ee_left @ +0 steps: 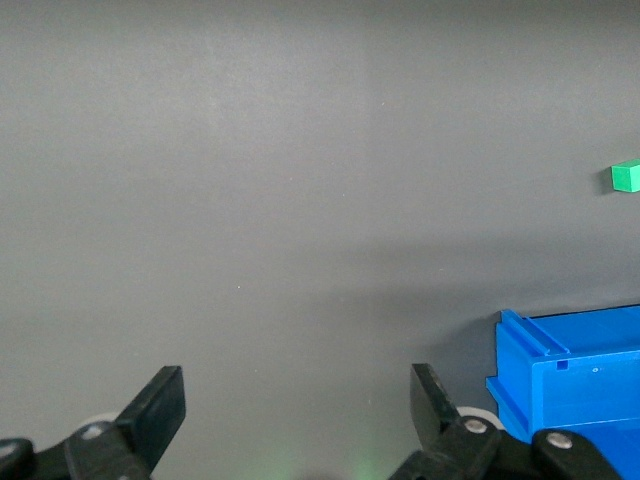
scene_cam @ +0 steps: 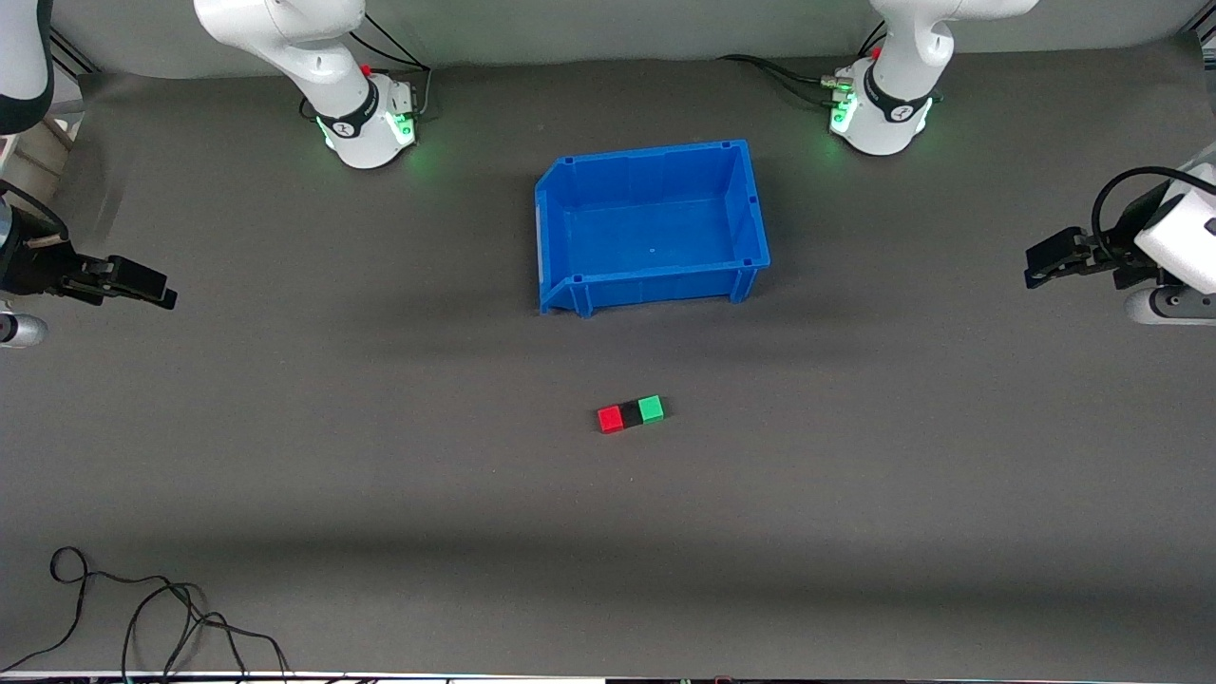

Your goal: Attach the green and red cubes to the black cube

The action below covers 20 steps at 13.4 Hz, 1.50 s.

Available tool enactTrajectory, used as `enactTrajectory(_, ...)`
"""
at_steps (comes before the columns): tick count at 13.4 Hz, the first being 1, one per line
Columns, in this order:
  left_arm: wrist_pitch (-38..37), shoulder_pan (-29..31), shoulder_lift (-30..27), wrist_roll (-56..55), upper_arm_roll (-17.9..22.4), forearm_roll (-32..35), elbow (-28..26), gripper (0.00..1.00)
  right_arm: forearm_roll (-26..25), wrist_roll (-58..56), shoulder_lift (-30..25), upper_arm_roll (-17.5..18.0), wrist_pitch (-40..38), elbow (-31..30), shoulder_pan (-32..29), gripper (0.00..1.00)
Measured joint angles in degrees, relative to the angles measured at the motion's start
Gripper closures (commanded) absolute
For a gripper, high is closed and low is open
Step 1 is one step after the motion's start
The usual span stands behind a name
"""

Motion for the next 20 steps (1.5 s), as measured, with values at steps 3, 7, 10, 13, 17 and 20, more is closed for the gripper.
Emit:
enactTrajectory(3, 0.00, -0.05, 0.04, 0.52, 0.00, 0.10, -0.05, 0.00, 0.00, -0.12, -0.19, 2.82, 0.14, -0.08, -4.29, 0.04)
enactTrajectory(7, 0.08, -0.13, 0.15, 0.70, 0.00, 0.12, -0.05, 0.00, 0.00, 0.60, -2.06, 11.91, 1.52, -2.36, -11.46, 0.04)
enactTrajectory(10, 0.46, -0.14, 0.26, 0.77, 0.02, 0.13, -0.05, 0.00, 0.00, 2.42, -2.15, 13.94, 1.63, -2.51, -11.47, 0.04)
enactTrajectory(13, 0.61, -0.15, 0.30, 0.83, 0.02, 0.13, -0.05, 0.00, -0.36, 2.57, -2.17, 15.15, 1.71, -2.51, -11.80, 0.04)
enactTrajectory(17, 0.73, -0.19, 0.30, 0.90, 0.02, 0.13, 0.01, 0.00, -2.64, 2.57, -2.22, 16.64, 1.72, -2.52, -11.87, 0.04)
enactTrajectory(20, 0.92, -0.27, 0.30, 0.94, 0.02, 0.13, 0.05, 0.00, -2.69, 2.57, -2.22, 16.62, 1.95, -2.51, -12.25, 0.03)
